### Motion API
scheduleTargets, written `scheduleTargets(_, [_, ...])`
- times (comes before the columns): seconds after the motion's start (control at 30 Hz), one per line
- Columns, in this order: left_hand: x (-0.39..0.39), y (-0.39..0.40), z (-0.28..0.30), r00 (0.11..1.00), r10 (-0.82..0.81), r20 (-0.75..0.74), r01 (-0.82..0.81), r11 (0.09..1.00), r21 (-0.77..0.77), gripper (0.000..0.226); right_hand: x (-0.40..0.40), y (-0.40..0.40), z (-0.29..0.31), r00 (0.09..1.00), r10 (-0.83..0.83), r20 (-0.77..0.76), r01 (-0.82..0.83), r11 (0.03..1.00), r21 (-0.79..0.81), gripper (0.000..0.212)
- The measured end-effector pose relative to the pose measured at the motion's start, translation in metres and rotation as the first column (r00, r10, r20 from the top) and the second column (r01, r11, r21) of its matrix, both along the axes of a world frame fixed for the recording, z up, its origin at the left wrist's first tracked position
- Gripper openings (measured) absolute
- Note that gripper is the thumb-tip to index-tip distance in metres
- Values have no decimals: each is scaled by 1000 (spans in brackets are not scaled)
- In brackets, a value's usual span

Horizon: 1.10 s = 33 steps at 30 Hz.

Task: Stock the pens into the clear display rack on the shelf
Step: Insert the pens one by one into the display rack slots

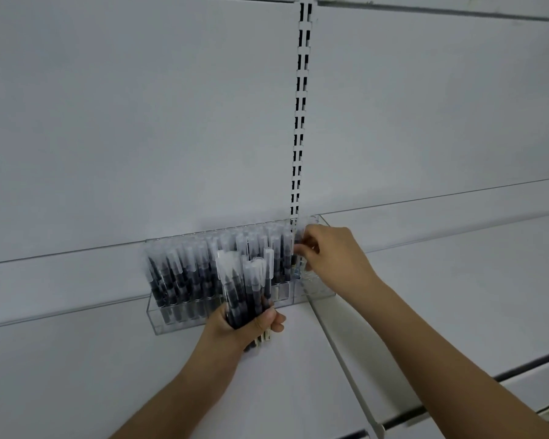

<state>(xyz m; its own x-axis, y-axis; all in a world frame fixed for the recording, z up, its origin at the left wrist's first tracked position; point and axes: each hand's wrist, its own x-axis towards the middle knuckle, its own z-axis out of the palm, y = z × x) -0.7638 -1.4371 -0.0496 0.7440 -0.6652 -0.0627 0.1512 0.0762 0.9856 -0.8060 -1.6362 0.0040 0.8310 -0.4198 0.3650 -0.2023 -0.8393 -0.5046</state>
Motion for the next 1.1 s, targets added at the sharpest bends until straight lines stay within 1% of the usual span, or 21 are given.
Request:
scheduleTargets(0.03, [0, 0, -1, 1000, -4, 10, 4, 1000, 8, 21, 2, 2, -3, 999, -13, -31, 10, 997, -77, 19])
scheduleTargets(0.1, [1, 0, -1, 1000, -7, 12, 7, 1000, 4, 16, 5, 5, -5, 999, -42, -28, 37, 989, -143, 23])
scheduleTargets(0.17, [1, 0, -2, 1000, -8, 3, 8, 1000, -11, 21, 7, 4, -4, 998, -60, -37, 54, 987, -148, 24])
scheduleTargets(0.27, [1, 0, -3, 1000, -15, 3, 15, 999, -33, 29, 6, 6, -7, 988, -76, -131, 56, 987, -151, 26])
scheduleTargets(0.33, [1, 0, -3, 1000, -15, 5, 15, 999, -37, 31, 4, 8, -9, 984, -91, -152, 62, 980, -188, 25])
scheduleTargets(0.4, [2, 0, -4, 1000, -16, 11, 16, 999, -31, 28, 2, 10, -8, 979, -116, -169, 79, 974, -211, 28])
scheduleTargets(0.47, [2, 1, -4, 1000, -21, 13, 22, 1000, -20, 21, -3, 11, -5, 971, -163, -178, 120, 966, -231, 33])
scheduleTargets(0.5, [2, 1, -4, 1000, -26, 17, 26, 1000, -16, 15, -7, 12, -5, 973, -181, -144, 146, 964, -221, 34])
scheduleTargets(0.53, [2, 1, -4, 999, -33, 26, 33, 999, -11, 12, -14, 15, -5, 982, -174, -71, 160, 973, -163, 33])
scheduleTargets(0.57, [2, 1, -4, 998, -40, 39, 40, 999, -6, 11, -22, 20, -5, 990, -142, 18, 142, 988, -53, 32])
scheduleTargets(0.6, [2, 1, -3, 998, -45, 52, 45, 999, -1, 11, -29, 27, -5, 991, -95, 99, 86, 992, 87, 29])
scheduleTargets(0.63, [2, 1, -3, 997, -49, 61, 49, 999, 2, 11, -35, 36, -4, 987, -39, 153, 4, 975, 222, 25])
scheduleTargets(0.67, [2, 1, -3, 996, -55, 72, 54, 999, 6, 11, -39, 45, -4, 986, 19, 168, -74, 941, 329, 18])
scheduleTargets(0.7, [1, 1, -3, 994, -64, 84, 64, 998, 10, 12, -41, 53, -5, 984, 70, 162, -130, 911, 393, 12])
scheduleTargets(0.77, [1, 0, -5, 992, -78, 96, 78, 997, 2, 14, -41, 60, -11, 980, 120, 161, -178, 893, 413, 11])
scheduleTargets(0.83, [2, 0, -6, 993, -82, 86, 84, 996, -19, 14, -39, 58, -15, 979, 103, 173, -169, 888, 427, 14])
scheduleTargets(0.9, [3, -1, -8, 996, -74, 51, 77, 996, -41, 17, -38, 53, -14, 975, 69, 209, -167, 851, 499, 14])
scheduleTargets(0.97, [5, -1, -10, 998, -56, 6, 56, 996, -72, 19, -40, 45, -7, 950, -22, 312, -169, 802, 572, 13])
scheduleTargets(1.0, [6, -1, -11, 999, -49, -11, 47, 995, -86, 20, -41, 39, -3, 921, -94, 379, -159, 797, 582, 14])
scheduleTargets(1.03, [6, -1, -11, 999, -46, -22, 43, 995, -95, 22, -43, 33, 3, 888, -162, 430, -129, 811, 570, 16])
scheduleTargets(1.1, [7, -2, -13, 999, -45, -28, 42, 994, -100, 23, -46, 20, 14, 856, -234, 462, -40, 860, 509, 19])
